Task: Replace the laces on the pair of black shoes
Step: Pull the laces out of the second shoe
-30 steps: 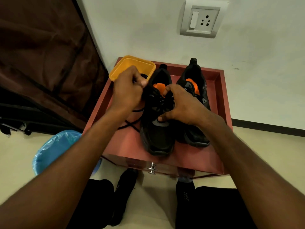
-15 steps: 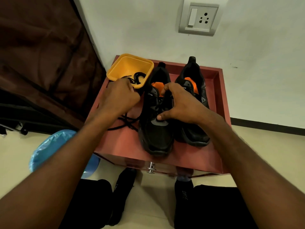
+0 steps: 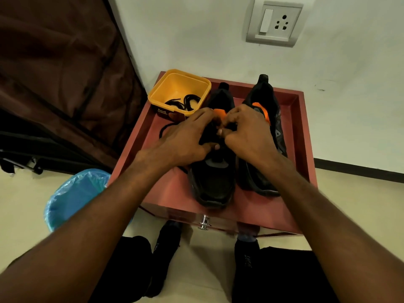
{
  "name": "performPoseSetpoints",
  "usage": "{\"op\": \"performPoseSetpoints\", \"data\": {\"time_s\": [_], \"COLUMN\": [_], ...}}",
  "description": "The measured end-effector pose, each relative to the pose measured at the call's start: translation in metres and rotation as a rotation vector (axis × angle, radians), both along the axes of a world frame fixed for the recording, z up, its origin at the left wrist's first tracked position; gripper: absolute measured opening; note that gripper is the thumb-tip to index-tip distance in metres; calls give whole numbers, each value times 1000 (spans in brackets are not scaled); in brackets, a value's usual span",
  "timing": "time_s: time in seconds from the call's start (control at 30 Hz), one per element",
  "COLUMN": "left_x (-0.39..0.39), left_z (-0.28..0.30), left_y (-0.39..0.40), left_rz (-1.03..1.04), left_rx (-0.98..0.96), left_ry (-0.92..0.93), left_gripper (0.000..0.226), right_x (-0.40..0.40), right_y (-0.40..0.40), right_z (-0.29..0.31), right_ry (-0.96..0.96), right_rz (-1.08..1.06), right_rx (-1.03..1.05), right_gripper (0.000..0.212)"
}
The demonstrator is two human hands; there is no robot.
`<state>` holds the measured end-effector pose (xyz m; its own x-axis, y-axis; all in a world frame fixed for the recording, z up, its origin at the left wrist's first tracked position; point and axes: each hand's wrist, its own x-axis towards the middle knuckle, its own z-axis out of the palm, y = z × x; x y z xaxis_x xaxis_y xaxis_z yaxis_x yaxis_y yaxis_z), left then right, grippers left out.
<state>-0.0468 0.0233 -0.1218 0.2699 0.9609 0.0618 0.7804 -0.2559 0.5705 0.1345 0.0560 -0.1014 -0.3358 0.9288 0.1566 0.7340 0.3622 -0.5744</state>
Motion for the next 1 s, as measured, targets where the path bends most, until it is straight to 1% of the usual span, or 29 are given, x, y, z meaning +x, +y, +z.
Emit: {"op": "performPoseSetpoints", "data": {"time_s": [0.1,0.23,0.33,0.4,0.47,0.53,0.6,0.63,0.67,0.7,0.73,0.77,0.8,0.87,0.9,0.93,0.97,1.0], "left_x": [1,2,0,0,2,4,6,6,6,6,6,7,7,7,6,5,5,5], "left_z": [2,4,4,5,4,4,4,4,3,3,4,4,4,6,7,7,8,8], "left_y": [-3,-4,-4,-4,-5,-5,-5,-4,-4,-4,-4,-4,-4,-5,-6,-6,-6,-7], "left_rz": [17,75,54,55,67,77,70,67,65,63,62,63,65,77,79,77,72,69], "left_rx": [11,-23,-56,-63,-51,-40,-26,-23,-22,-23,-25,-31,-39,-57,-60,-61,-63,-64], "left_ry": [-57,-85,-148,-161,-151,-145,-161,-163,-159,-153,-151,-154,-160,-171,-173,-175,-179,-183], "left_gripper": [54,49,47,45,45,45,45,46,47,47,47,46,45,44,43,43,43,44], "right_x": [4,21,26,27,25,19,13,9,7,7,8,9,10,12,13,15,16,16], "right_y": [2,3,-3,-7,-8,-12,-13,-13,-13,-13,-12,-11,-11,-13,-12,-12,-11,-10], "right_z": [-2,0,0,3,6,7,2,0,0,1,1,2,2,5,6,8,8,10], "right_ry": [72,264,378,422,432,375,172,64,-2,-22,5,78,193,494,636,736,792,803], "right_rz": [-17,29,6,-47,-35,4,24,33,33,22,-3,-46,-99,-175,-191,-205,-220,-232], "right_rx": [-74,-248,-347,-348,-314,-233,-54,23,62,53,5,-83,-213,-532,-655,-722,-742,-729], "right_gripper": [4,4,5,5,13,20,21,16,8,5,8,11,13,20,23,25,24,20]}}
